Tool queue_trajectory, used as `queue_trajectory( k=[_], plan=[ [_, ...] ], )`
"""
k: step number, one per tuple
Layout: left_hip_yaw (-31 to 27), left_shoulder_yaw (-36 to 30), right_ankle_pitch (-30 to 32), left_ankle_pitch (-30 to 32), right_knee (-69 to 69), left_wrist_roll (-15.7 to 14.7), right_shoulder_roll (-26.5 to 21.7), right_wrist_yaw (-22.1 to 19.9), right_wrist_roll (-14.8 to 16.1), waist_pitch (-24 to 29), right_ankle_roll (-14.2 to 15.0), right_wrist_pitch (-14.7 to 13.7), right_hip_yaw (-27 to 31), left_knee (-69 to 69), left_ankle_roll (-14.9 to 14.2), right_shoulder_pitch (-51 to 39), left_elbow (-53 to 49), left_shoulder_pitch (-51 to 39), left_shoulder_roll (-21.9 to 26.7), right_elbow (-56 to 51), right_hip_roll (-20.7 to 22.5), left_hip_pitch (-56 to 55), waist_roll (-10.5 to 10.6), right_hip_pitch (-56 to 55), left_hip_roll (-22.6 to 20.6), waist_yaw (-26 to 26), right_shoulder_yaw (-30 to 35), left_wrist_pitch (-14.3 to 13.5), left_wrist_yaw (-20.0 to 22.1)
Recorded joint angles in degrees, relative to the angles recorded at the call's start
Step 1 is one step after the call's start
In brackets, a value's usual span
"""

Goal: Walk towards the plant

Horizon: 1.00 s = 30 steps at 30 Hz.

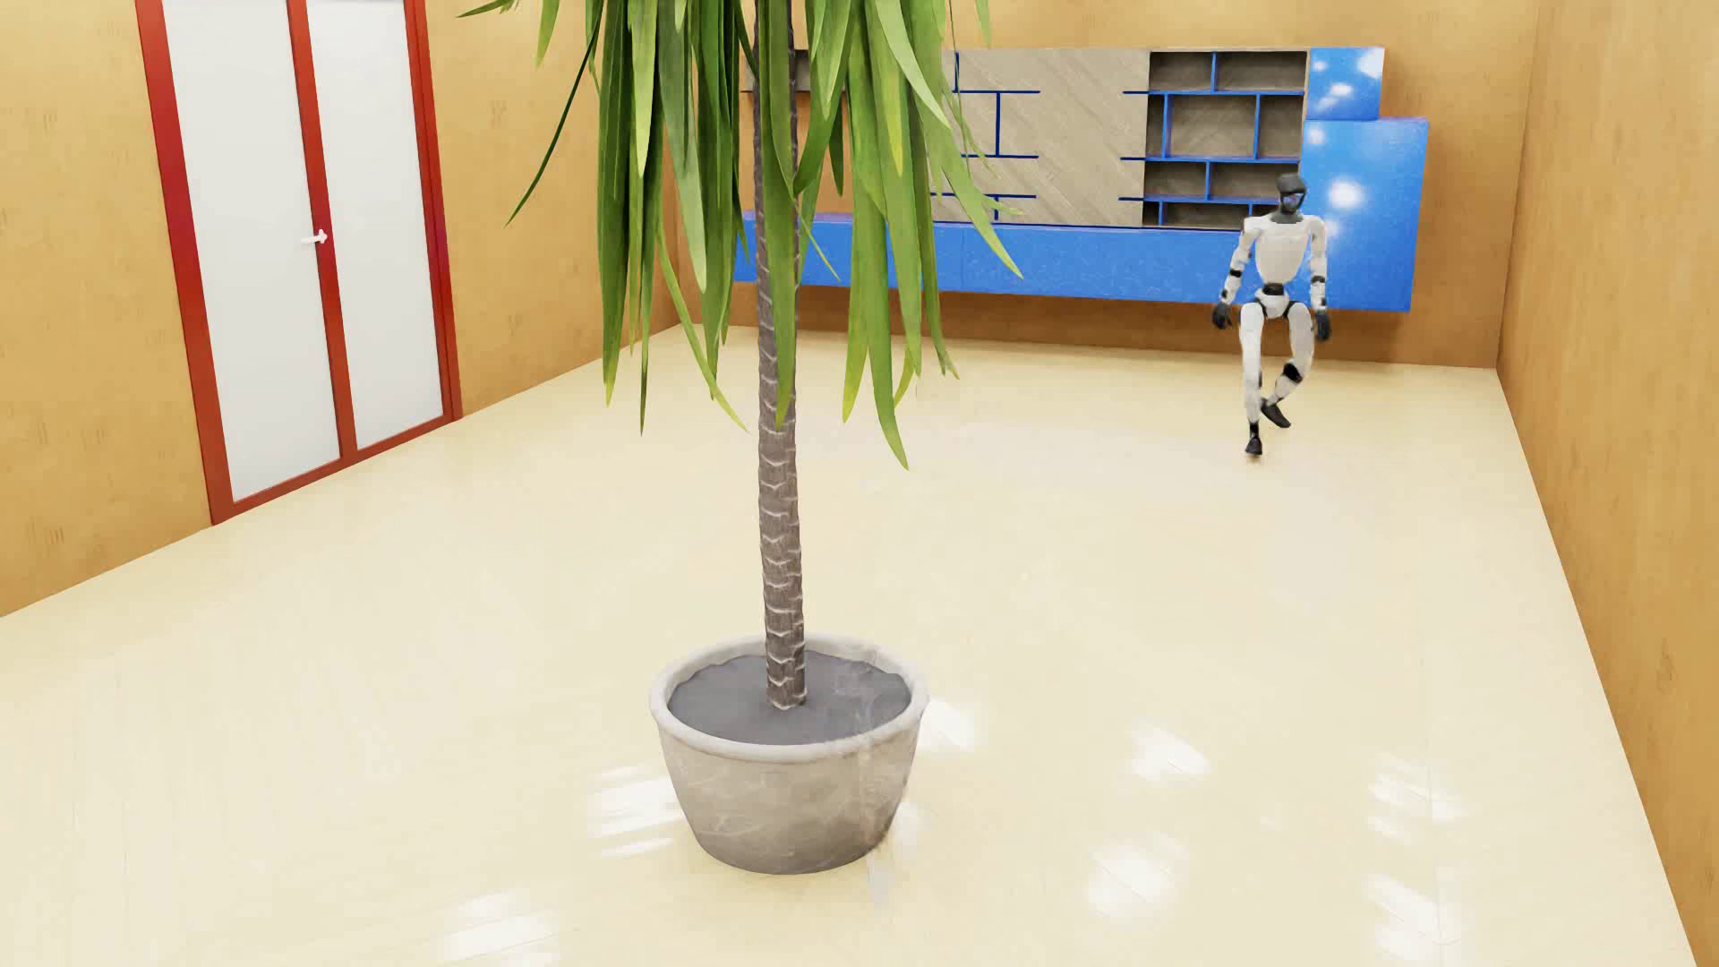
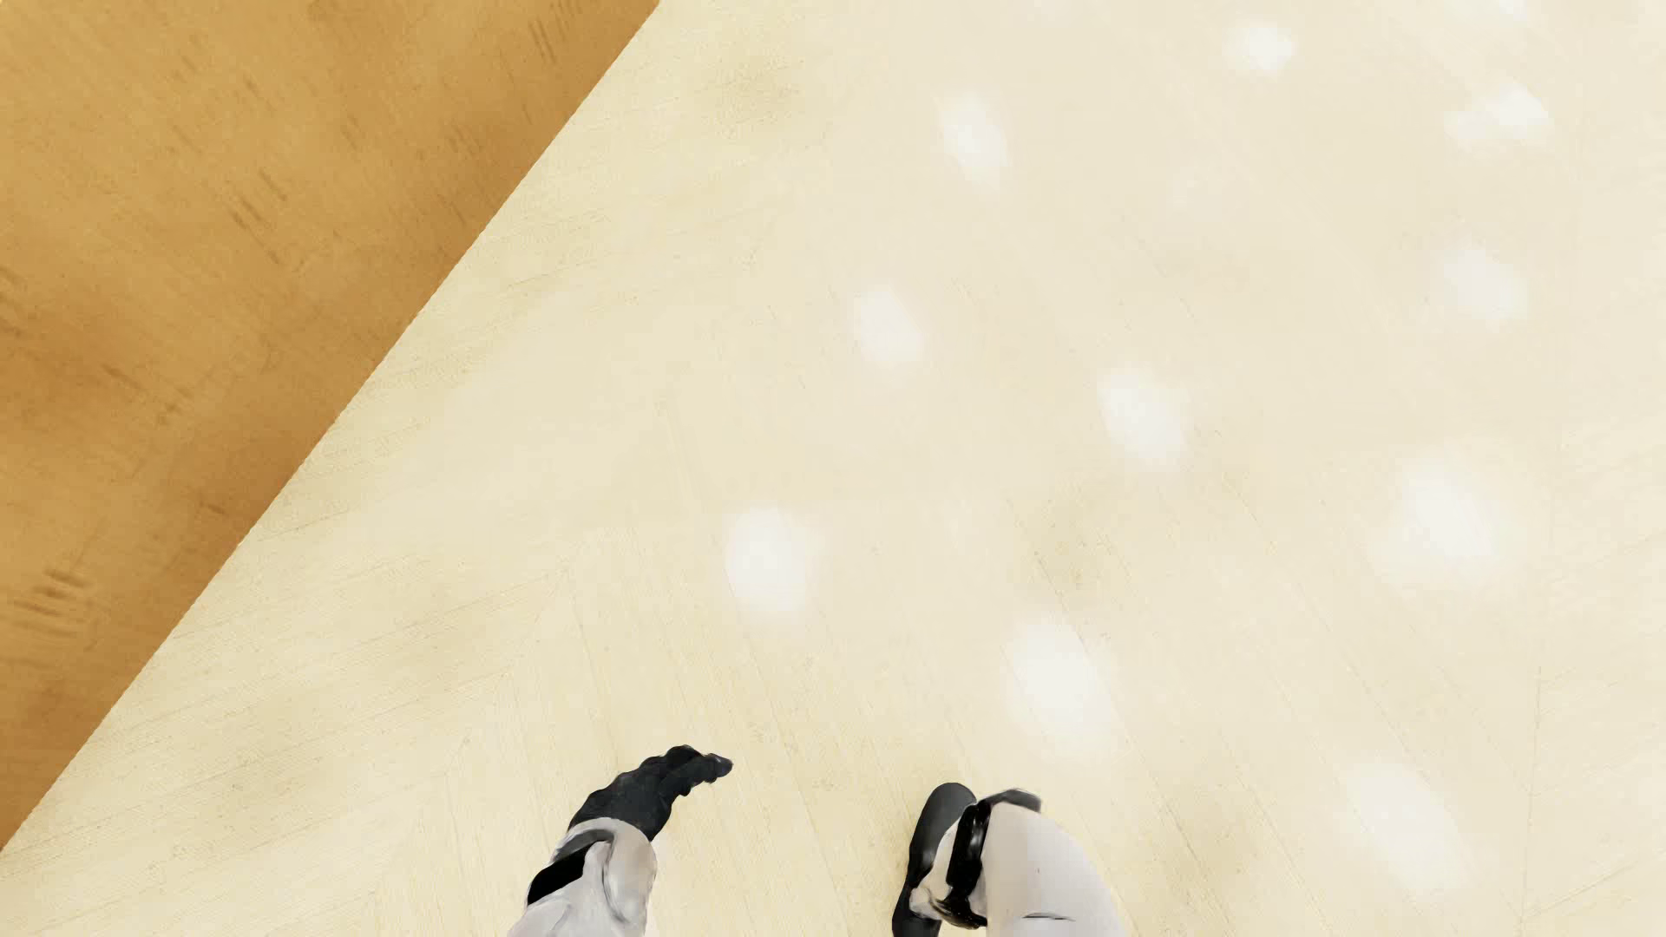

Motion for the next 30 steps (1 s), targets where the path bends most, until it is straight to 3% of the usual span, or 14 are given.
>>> queue_trajectory(
  k=[1,2,4,9,12,14,16,17,18,20,24,25,27,30],
  plan=[
    [-5.14,1.68,-1.83,10.11,0.39,-2.26,0.09,1.15,-0.71,0.21,-0.48,1.23,0.19,9.11,1.07,-0.55,3.42,1.75,0.48,1.34,2.26,-3.55,0.19,2.23,2.81,0.33,0.70,1.70,1.46],
    [-6.32,2.93,-3.67,15.30,-0.38,-4.44,-0.73,3.53,-2.09,0.40,-0.24,2.01,0.49,18.97,8.32,-1.92,7.66,3.39,0.73,2.42,4.75,-8.11,0.52,5.08,6.57,0.92,2.12,3.36,2.30],
    [-14.99,3.45,-5.48,7.32,-6.68,-6.81,-3.53,5.27,-5.18,0.78,1.59,1.14,2.46,35.55,15.61,-7.06,15.56,6.83,1.30,2.74,10.97,-22.44,0.90,12.84,2.47,3.33,5.23,6.28,0.68],
    [-15.96,4.40,-6.48,2.19,-27.15,-7.93,-7.60,-0.22,-3.95,-1.18,5.06,-7.18,12.93,18.84,8.79,-23.54,14.54,23.21,3.36,-5.24,19.37,-49.77,-0.39,35.45,-7.36,7.71,13.49,2.99,-10.01],
    [-19.43,16.09,-12.04,2.38,-27.14,-5.71,-8.05,-4.62,3.67,-1.73,6.64,-13.65,18.55,-12.33,5.22,-28.77,7.00,33.49,0.30,-16.84,19.90,-53.54,-0.38,45.58,-8.97,10.39,18.67,2.29,-4.36],
    [-20.72,18.48,-3.99,4.83,-20.63,-2.58,-8.09,-10.43,12.07,-1.71,8.24,-15.37,18.78,-7.48,13.33,-25.02,7.34,33.86,-2.39,-22.56,17.02,-52.49,-0.74,50.33,-10.70,11.80,19.95,3.88,-1.17],
    [-18.94,18.34,22.86,5.76,3.23,-0.66,-10.58,-7.50,16.38,-1.05,13.00,-13.25,18.41,1.05,15.51,-18.64,10.20,29.56,-4.61,-24.71,11.46,-48.00,-1.74,43.14,-11.54,12.01,22.05,5.93,-3.84],
    [-17.87,18.49,27.58,1.94,16.96,-0.17,-11.43,-4.30,15.15,-0.60,13.45,-10.58,17.72,2.57,16.50,-16.36,11.21,26.28,-5.34,-23.83,8.02,-44.34,-2.40,35.72,-12.37,11.22,22.27,6.58,-4.95],
    [-16.95,18.34,22.12,-1.91,26.52,1.07,-11.76,-2.86,11.73,-0.25,9.21,-7.78,17.82,1.56,15.87,-15.01,12.07,22.32,-5.87,-21.45,6.94,-39.51,-3.03,27.47,-13.58,9.90,21.62,6.43,-4.94],
    [-16.51,13.77,12.96,-6.83,27.72,4.59,-8.89,-7.16,6.31,-0.53,12.04,-1.14,15.23,-5.55,13.98,-14.32,12.00,13.53,-3.54,-12.58,7.78,-27.57,-3.28,12.91,-15.72,7.17,17.04,4.42,-3.42],
    [-16.76,3.57,13.48,-18.32,-12.53,8.40,-6.35,-7.07,13.00,-1.61,16.96,4.90,21.58,-10.81,13.44,-9.90,3.17,-3.59,4.30,-1.84,14.44,-6.69,-1.42,-2.51,-17.71,2.55,1.63,-2.58,-5.39],
    [-18.11,3.72,14.93,-19.93,-27.94,7.33,-6.60,-5.89,12.01,-1.32,13.17,3.38,23.98,-12.60,12.36,-6.66,-0.11,-7.26,5.43,-3.04,14.16,-1.15,-0.93,-1.46,-17.04,1.42,0.89,-3.70,-3.58],
    [-21.44,6.62,14.20,-15.41,-34.46,1.83,-4.21,-6.67,10.23,-0.71,12.47,0.34,13.23,-11.00,9.59,1.17,-4.15,-10.64,5.21,-6.40,9.80,8.23,-0.41,0.98,-14.80,-0.27,-1.56,-4.17,2.93],
    [-24.05,9.13,14.32,18.55,-9.19,-1.08,1.51,-7.46,10.49,0.57,4.93,-0.52,9.25,19.70,5.47,3.25,-7.62,-6.02,6.27,-5.09,10.27,2.19,1.53,2.54,-6.23,-1.86,-4.85,-0.13,6.11]
  ],
)
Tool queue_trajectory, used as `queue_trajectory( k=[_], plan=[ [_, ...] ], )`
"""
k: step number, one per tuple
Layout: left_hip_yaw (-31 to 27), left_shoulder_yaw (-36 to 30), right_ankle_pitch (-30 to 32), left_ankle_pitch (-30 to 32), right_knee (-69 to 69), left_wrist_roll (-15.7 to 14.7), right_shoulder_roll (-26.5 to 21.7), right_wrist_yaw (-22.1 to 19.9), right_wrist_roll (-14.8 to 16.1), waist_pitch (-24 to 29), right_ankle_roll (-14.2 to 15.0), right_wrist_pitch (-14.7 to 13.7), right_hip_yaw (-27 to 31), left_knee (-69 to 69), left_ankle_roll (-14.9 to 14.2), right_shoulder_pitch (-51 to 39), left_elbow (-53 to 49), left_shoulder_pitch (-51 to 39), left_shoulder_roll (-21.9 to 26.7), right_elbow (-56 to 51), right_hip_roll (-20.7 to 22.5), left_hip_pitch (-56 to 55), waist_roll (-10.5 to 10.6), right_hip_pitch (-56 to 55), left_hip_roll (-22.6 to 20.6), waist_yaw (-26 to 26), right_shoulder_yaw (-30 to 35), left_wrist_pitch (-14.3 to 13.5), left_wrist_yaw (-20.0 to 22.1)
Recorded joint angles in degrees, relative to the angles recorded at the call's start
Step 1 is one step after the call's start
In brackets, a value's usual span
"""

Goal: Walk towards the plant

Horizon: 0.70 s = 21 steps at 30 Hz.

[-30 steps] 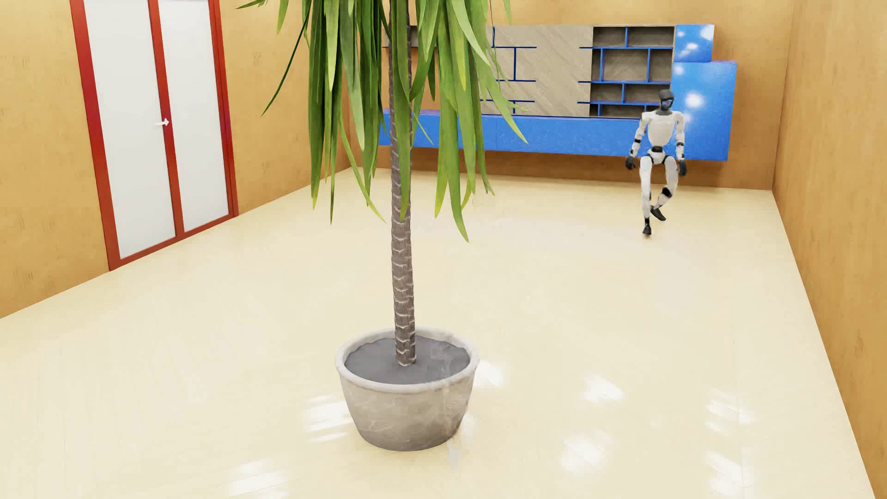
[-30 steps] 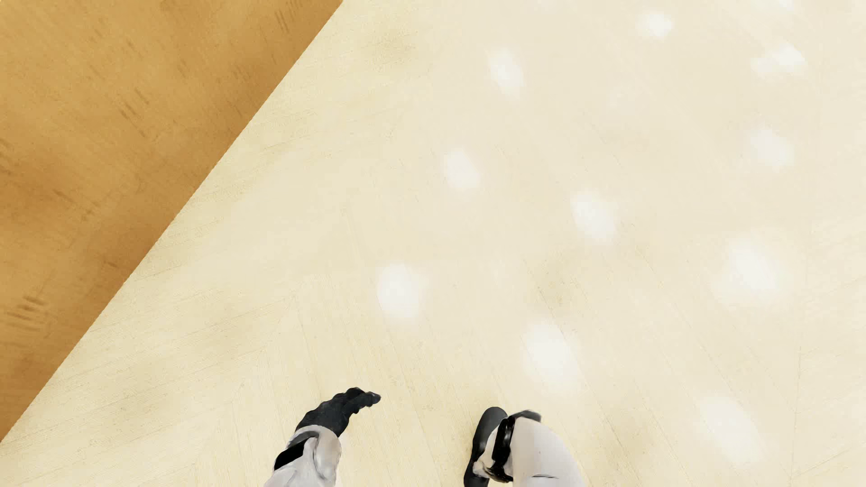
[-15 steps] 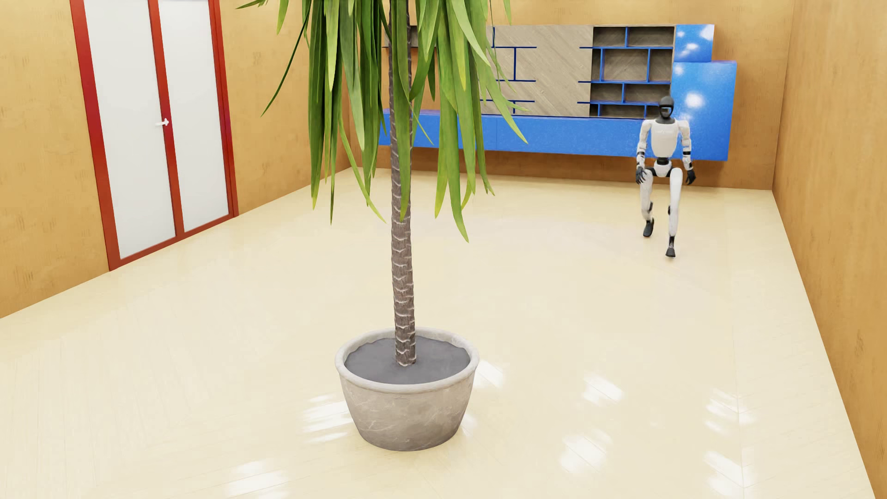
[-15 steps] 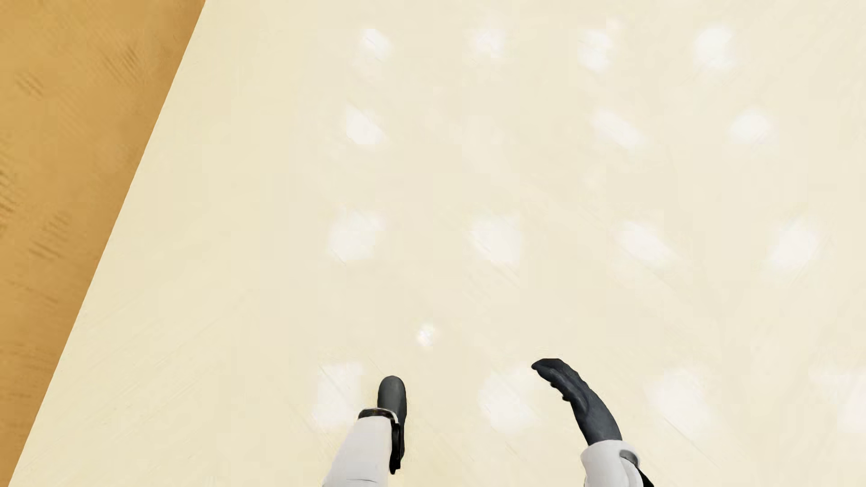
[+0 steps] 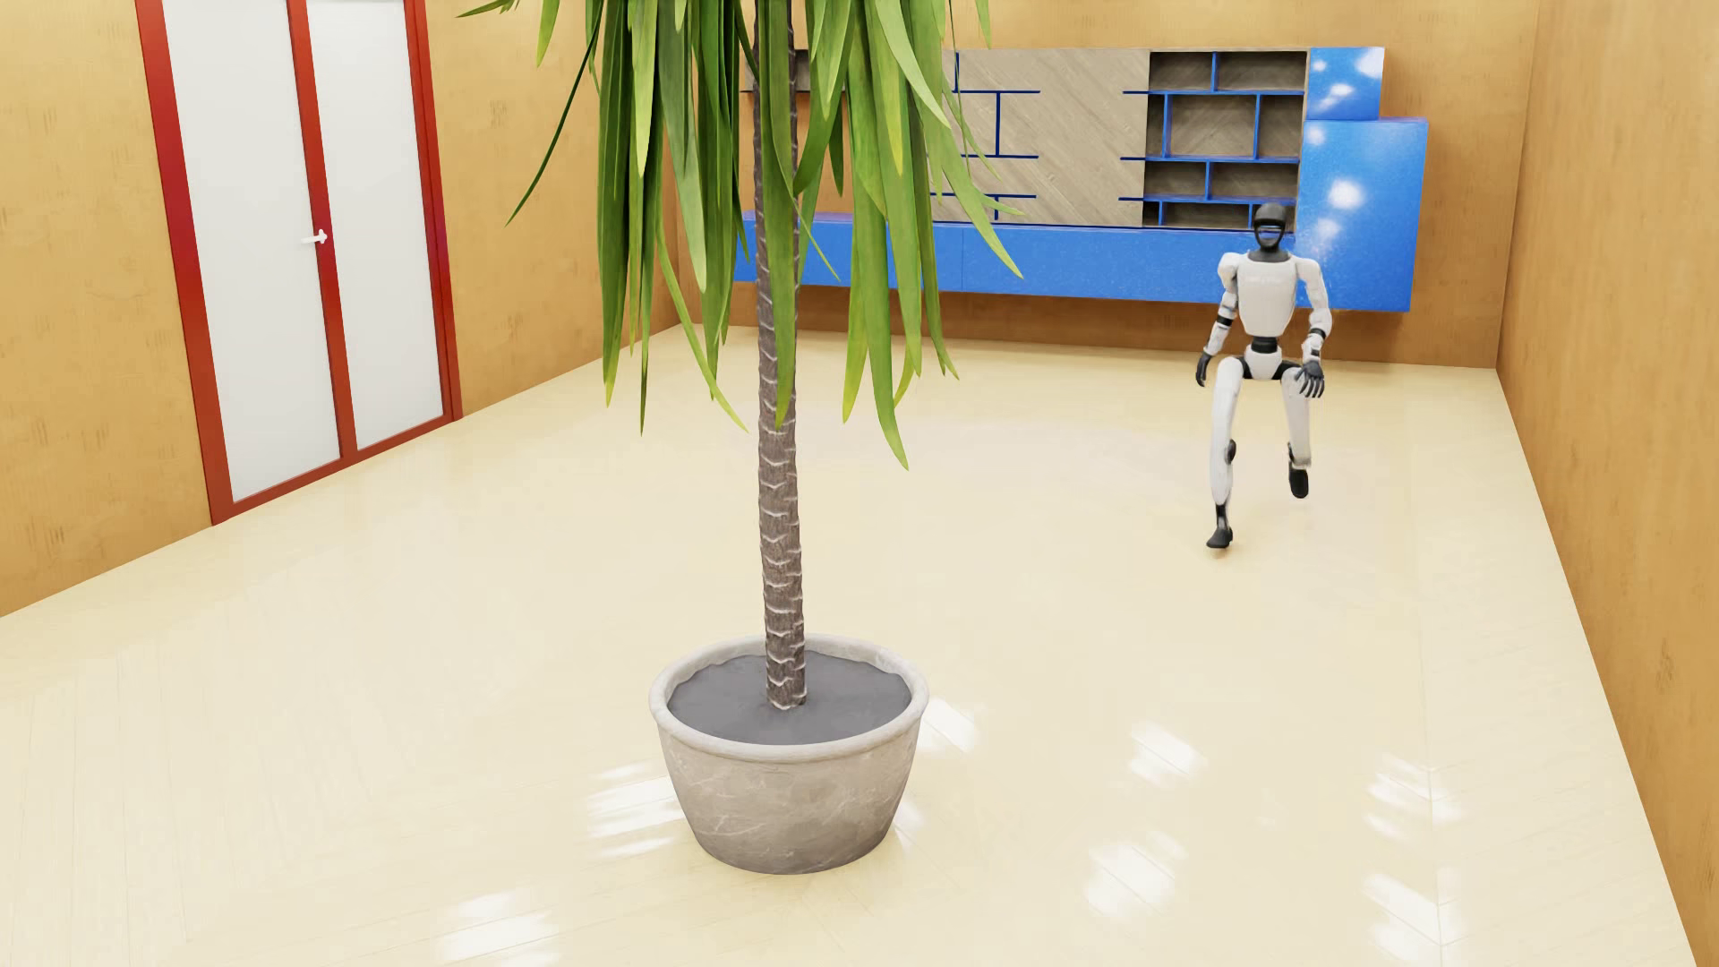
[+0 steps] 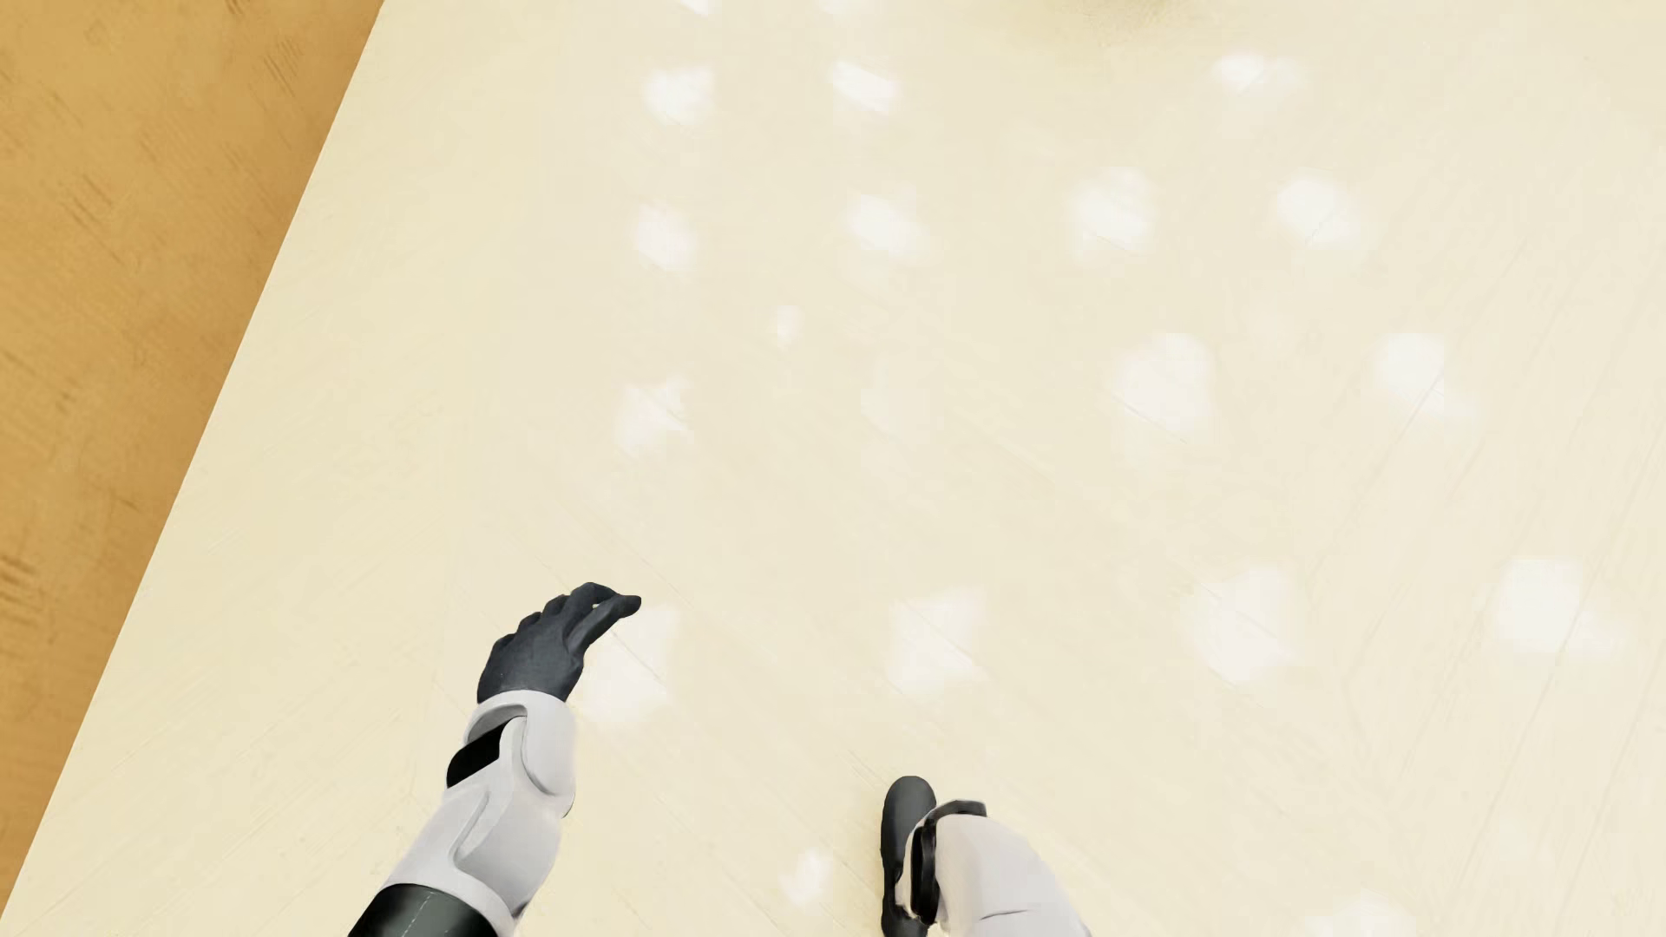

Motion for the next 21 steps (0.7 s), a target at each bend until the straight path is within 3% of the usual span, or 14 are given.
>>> queue_trajectory(
  k=[2,4,6,8,9,10,11,12,13,14,15,17,19,21],
  plan=[
    [-0.66,2.09,-8.78,-6.67,0.24,-1.15,-0.60,-2.72,-2.85,0.76,-0.35,0.78,-0.01,20.34,6.04,-8.64,1.25,6.10,-2.81,4.92,4.90,-16.64,1.52,8.57,2.12,1.39,1.24,2.26,0.86],
    [1.05,2.69,-12.56,-12.28,-10.66,-5.04,-2.41,-3.62,-7.55,0.03,2.20,0.70,2.52,17.58,6.15,-20.05,9.71,10.90,-7.24,9.10,8.53,-32.24,1.76,21.41,-0.53,3.80,6.35,4.13,-1.02],
    [2.63,-3.47,-15.29,-15.49,-17.52,-3.49,-3.75,1.66,-11.91,-1.90,2.91,-3.85,4.22,0.51,5.92,-29.99,19.24,14.60,-7.08,7.72,9.69,-43.31,0.85,31.71,-3.15,6.42,14.13,5.72,-11.54],
    [0.35,-5.88,-20.01,-12.88,-17.34,0.03,-5.33,5.05,-13.35,-3.31,3.51,-12.42,6.21,-23.67,5.50,-38.67,20.36,21.06,-4.19,-1.03,9.99,-50.12,0.16,38.44,-2.44,9.17,22.96,4.00,-23.53],
    [0.07,-1.20,-21.38,-13.47,-16.86,0.68,-5.86,3.77,-11.22,-3.58,4.30,-16.67,8.21,-35.60,5.78,-42.09,17.95,26.22,-4.30,-6.35,9.79,-51.18,0.16,42.25,-0.25,10.36,26.54,4.26,-21.79],
    [2.17,5.36,-21.45,-16.14,-15.48,0.63,-6.61,2.28,-6.93,-3.62,5.27,-20.19,10.06,-41.41,3.85,-43.49,15.41,31.73,-6.42,-11.31,8.70,-51.00,0.26,46.02,2.22,11.47,29.31,4.93,-15.12],
    [5.85,10.96,-17.45,-17.42,-10.81,-0.08,-8.82,2.62,-2.25,-3.56,5.33,-22.12,11.51,-38.10,5.91,-42.58,14.17,36.09,-9.88,-16.00,6.66,-49.91,0.28,48.22,3.61,12.50,31.99,5.35,-8.04],
    [7.40,13.73,-6.17,-13.32,-1.91,-0.89,-12.94,5.34,0.73,-3.36,3.65,-22.05,12.06,-30.32,10.58,-39.77,14.75,38.31,-13.40,-20.93,3.46,-49.15,-0.12,47.42,3.11,13.37,34.41,5.92,-4.50],
    [8.91,13.40,9.58,-9.72,11.61,-0.92,-16.96,9.16,1.50,-3.07,9.48,-20.56,10.75,-23.89,12.58,-35.41,16.69,38.62,-15.09,-25.74,-1.33,-47.55,-0.82,43.47,2.09,13.71,35.48,6.40,-5.74],
    [10.37,10.52,15.92,-13.95,25.36,0.37,-19.55,11.28,1.70,-2.66,8.53,-17.95,8.87,-18.69,12.64,-30.34,19.08,36.87,-14.86,-28.87,-7.27,-44.69,-1.90,36.89,0.02,13.11,35.20,6.36,-10.42],
    [11.10,6.65,10.04,-18.88,35.31,2.46,-19.48,10.57,1.66,-2.26,3.54,-14.41,9.25,-17.02,11.96,-25.45,21.14,33.55,-13.27,-28.74,-8.30,-40.58,-3.05,29.15,-3.04,11.82,33.57,5.38,-15.42],
    [10.08,-1.06,0.21,-25.59,36.21,8.13,-13.78,3.64,2.10,-2.40,2.48,-5.20,7.09,-22.82,10.27,-19.77,23.41,24.01,-9.41,-17.42,-4.33,-28.53,-4.02,15.07,-8.80,9.26,27.31,3.58,-18.83],
    [7.21,-8.55,-4.26,-30.16,19.82,13.34,-7.64,-4.85,3.78,-3.55,6.22,3.99,5.05,-28.58,11.30,-17.59,21.16,13.32,-5.59,-3.21,-0.23,-17.14,-3.32,4.86,-12.98,7.03,15.63,1.37,-17.60],
    [3.82,-12.64,-1.28,-34.49,-7.45,15.50,-3.86,-9.22,9.33,-4.29,9.28,4.34,7.66,-31.23,12.20,-12.89,12.70,3.21,-2.64,1.20,2.31,-7.34,-2.10,-0.44,-14.27,4.43,4.31,-1.80,-15.88]
  ],
)
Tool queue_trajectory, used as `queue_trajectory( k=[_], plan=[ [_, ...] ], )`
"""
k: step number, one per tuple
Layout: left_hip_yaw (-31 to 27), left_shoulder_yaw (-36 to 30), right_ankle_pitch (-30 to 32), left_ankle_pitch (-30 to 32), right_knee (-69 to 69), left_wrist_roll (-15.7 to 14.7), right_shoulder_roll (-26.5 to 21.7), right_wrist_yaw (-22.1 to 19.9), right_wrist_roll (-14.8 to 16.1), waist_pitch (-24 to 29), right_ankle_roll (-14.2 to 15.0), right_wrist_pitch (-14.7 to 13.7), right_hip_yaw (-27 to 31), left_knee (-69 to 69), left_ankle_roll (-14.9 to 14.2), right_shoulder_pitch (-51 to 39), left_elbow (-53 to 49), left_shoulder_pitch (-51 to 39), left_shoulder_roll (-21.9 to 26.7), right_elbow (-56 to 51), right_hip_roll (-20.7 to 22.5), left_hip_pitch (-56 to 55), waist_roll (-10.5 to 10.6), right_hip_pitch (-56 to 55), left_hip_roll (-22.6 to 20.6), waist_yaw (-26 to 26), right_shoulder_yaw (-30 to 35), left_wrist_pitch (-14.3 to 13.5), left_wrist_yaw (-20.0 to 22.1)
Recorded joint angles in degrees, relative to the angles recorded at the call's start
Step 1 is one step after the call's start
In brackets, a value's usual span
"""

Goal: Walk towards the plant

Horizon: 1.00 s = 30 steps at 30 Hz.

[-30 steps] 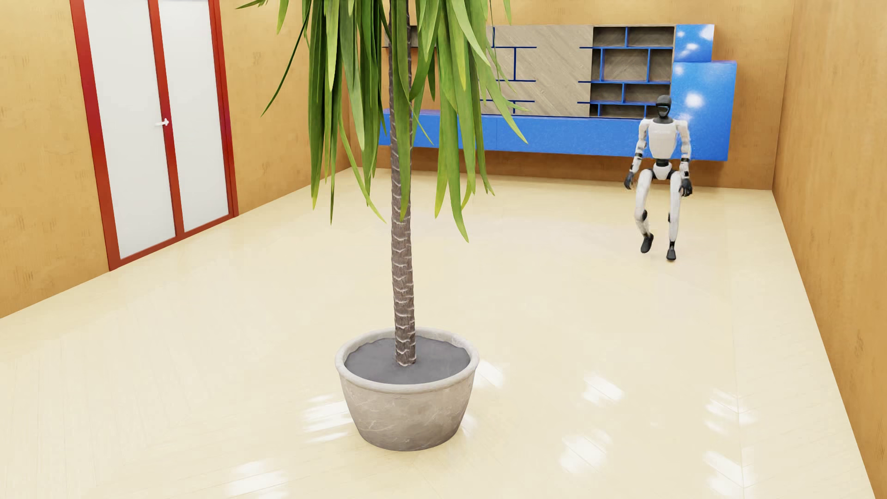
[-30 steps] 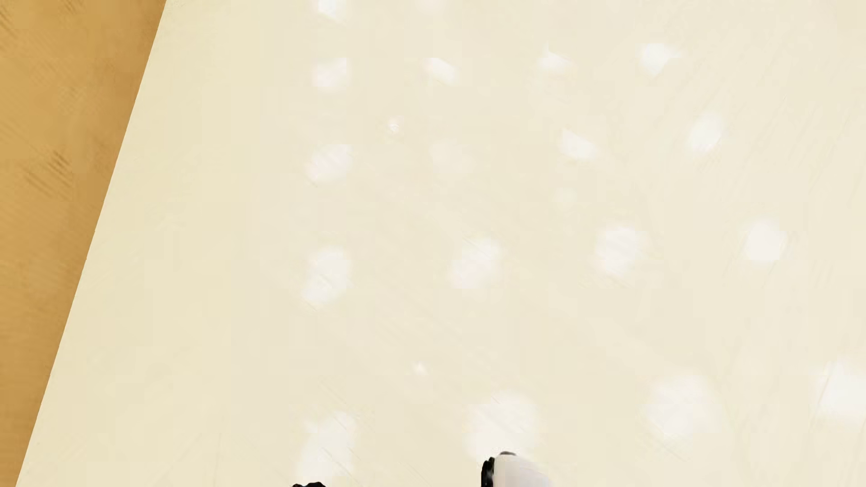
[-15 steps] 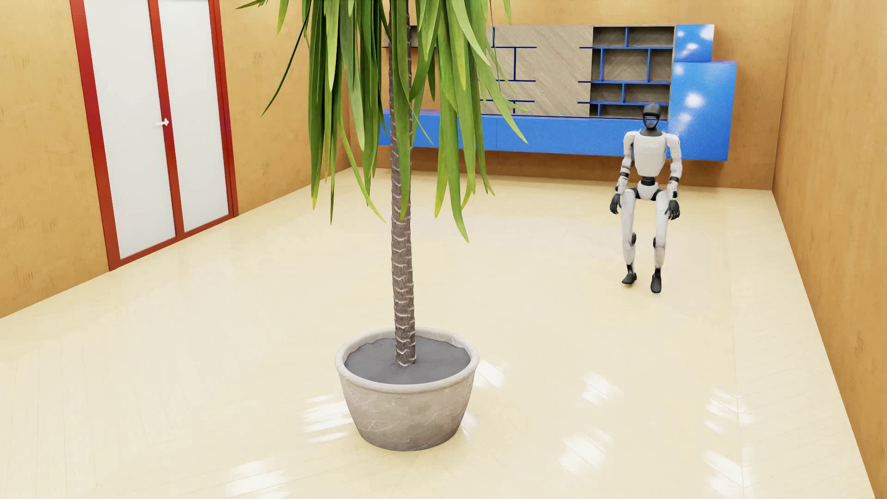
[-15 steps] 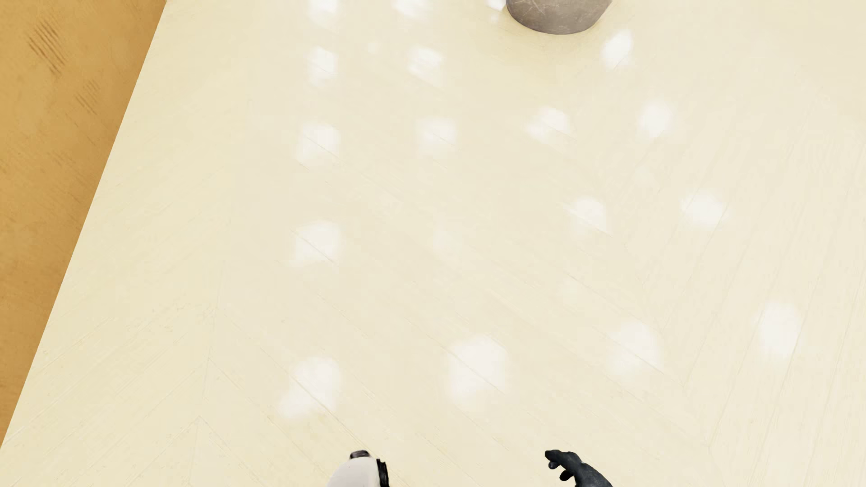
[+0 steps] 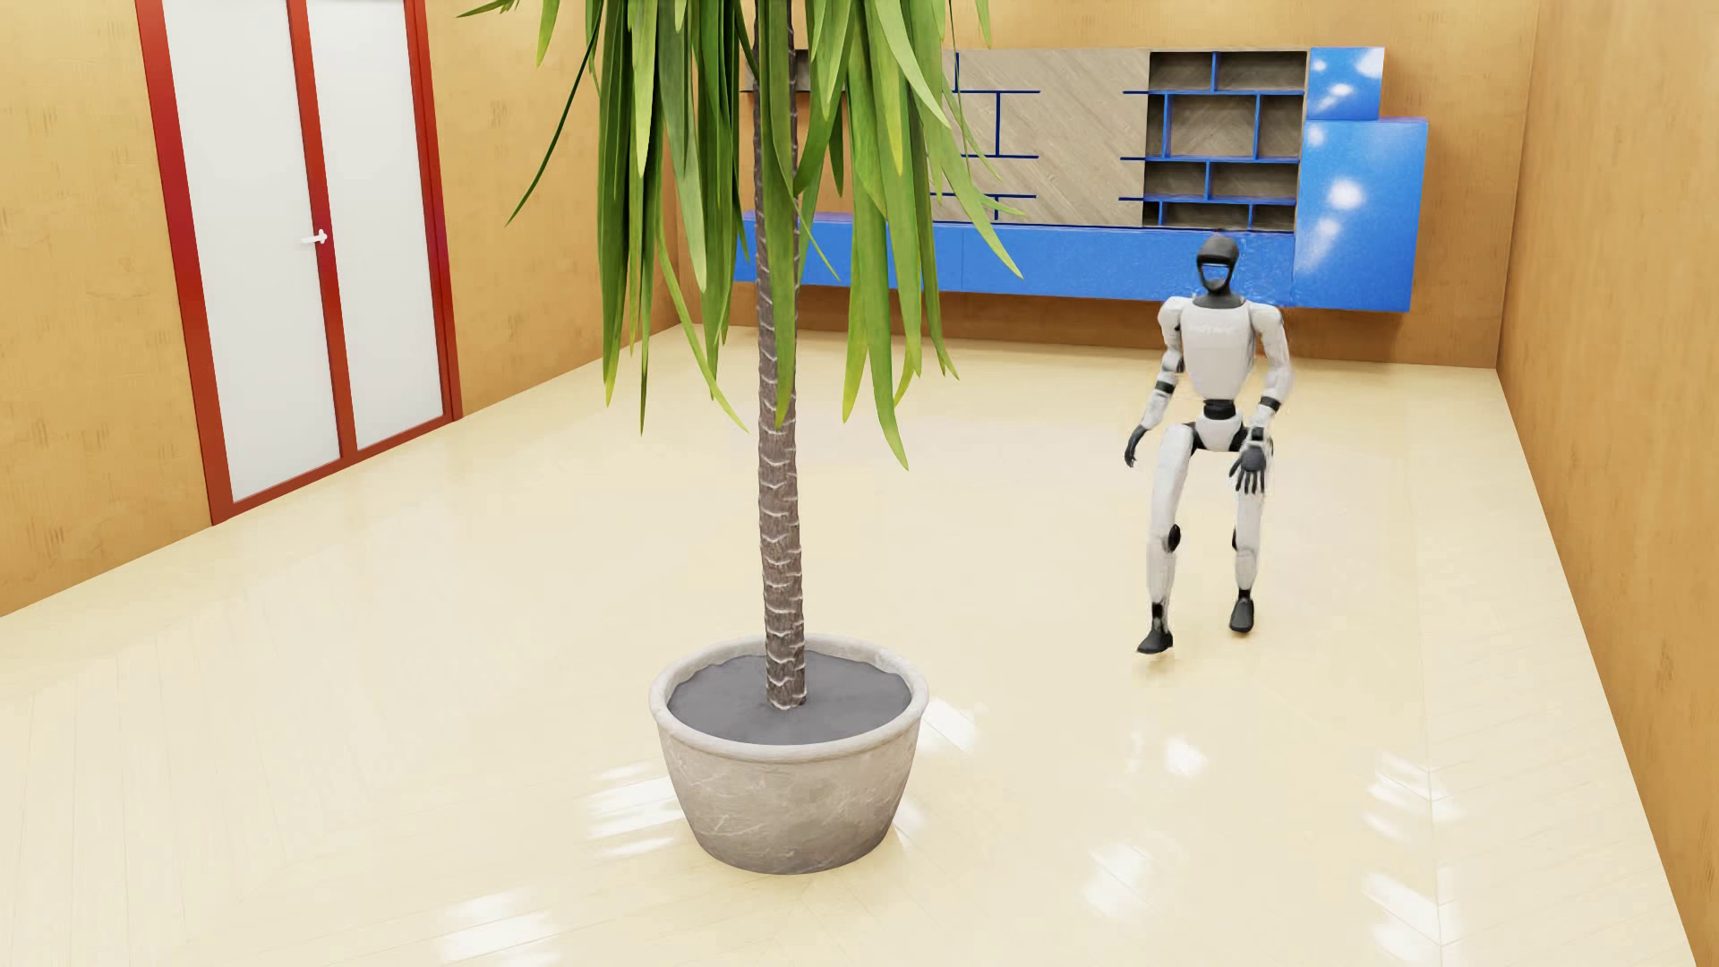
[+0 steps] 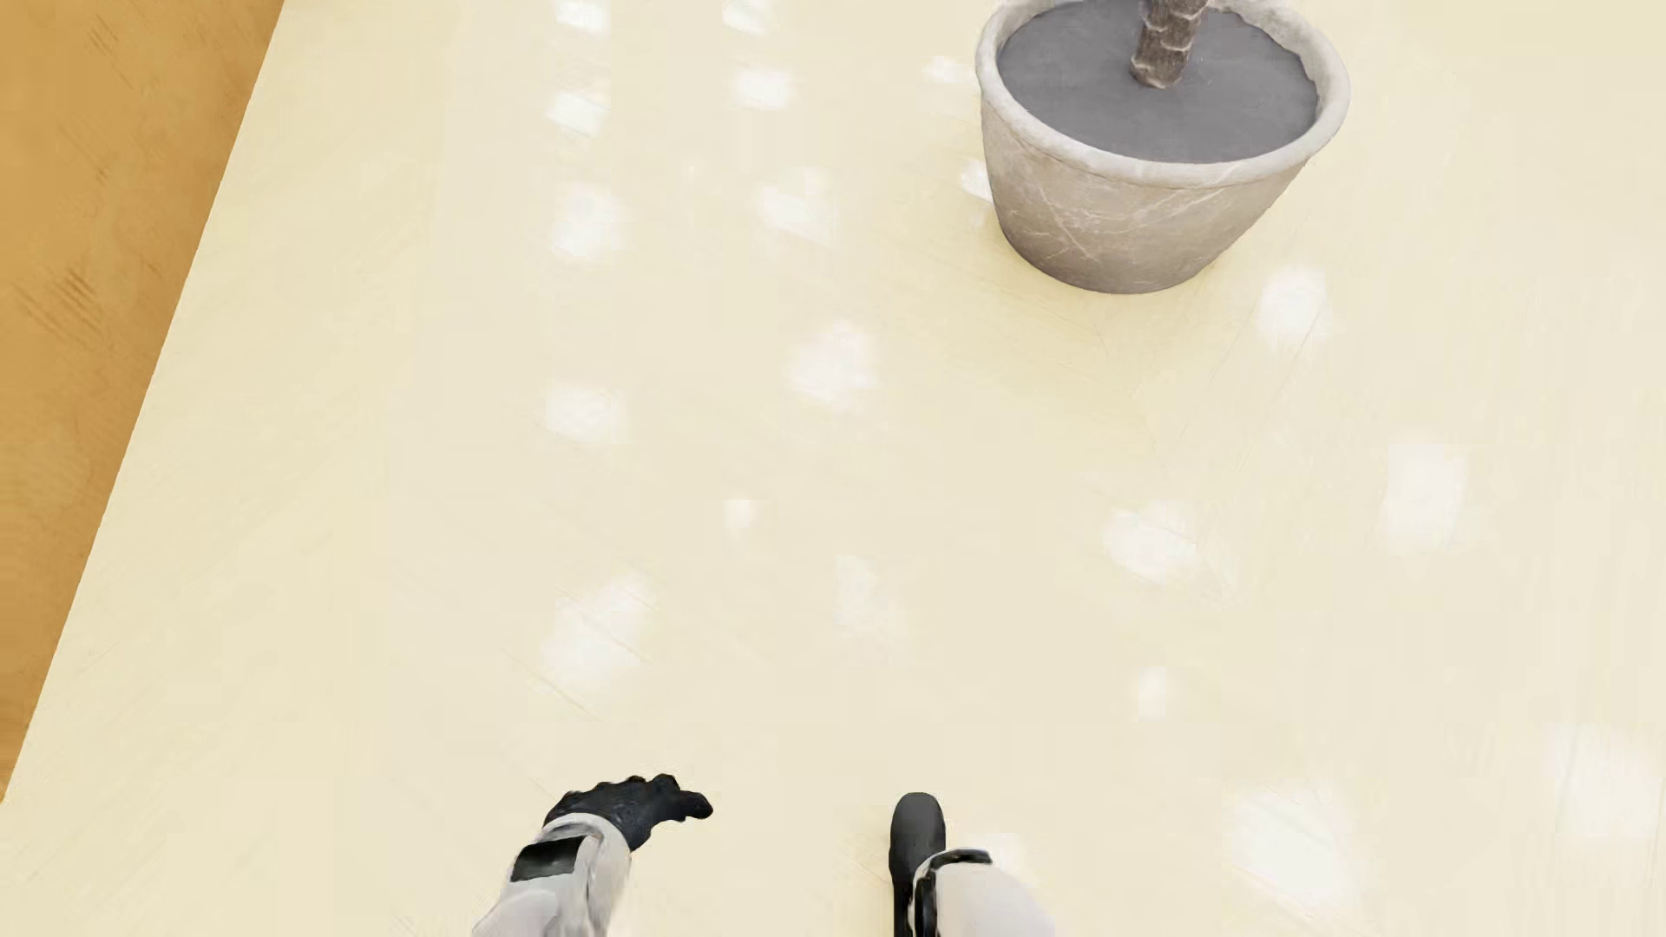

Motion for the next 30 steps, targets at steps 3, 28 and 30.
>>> queue_trajectory(
  k=[3,28,30],
  plan=[
    [-6.58,0.12,-1.64,3.05,-18.94,-3.75,0.51,4.79,-3.33,0.68,1.06,-5.99,-5.14,1.19,-2.27,12.25,-18.02,-5.69,3.20,-1.35,-2.83,15.37,1.12,0.28,3.49,-2.86,1.46,-4.29,8.73],
    [31.31,2.79,20.09,-0.09,-8.11,-9.08,-0.97,0.29,1.24,0.61,-16.45,-10.73,-25.63,14.49,-4.02,10.56,-11.19,7.12,14.50,-25.31,9.30,3.46,1.57,5.61,1.36,-6.97,-3.11,2.72,0.38],
    [24.59,3.84,-6.10,17.33,1.52,-6.33,6.50,-4.37,6.69,0.88,-17.83,-11.64,-26.07,47.43,-11.24,16.02,-13.61,1.50,20.17,-28.65,0.59,-4.76,0.88,11.08,4.83,-11.95,-17.70,4.23,5.63]
  ],
)
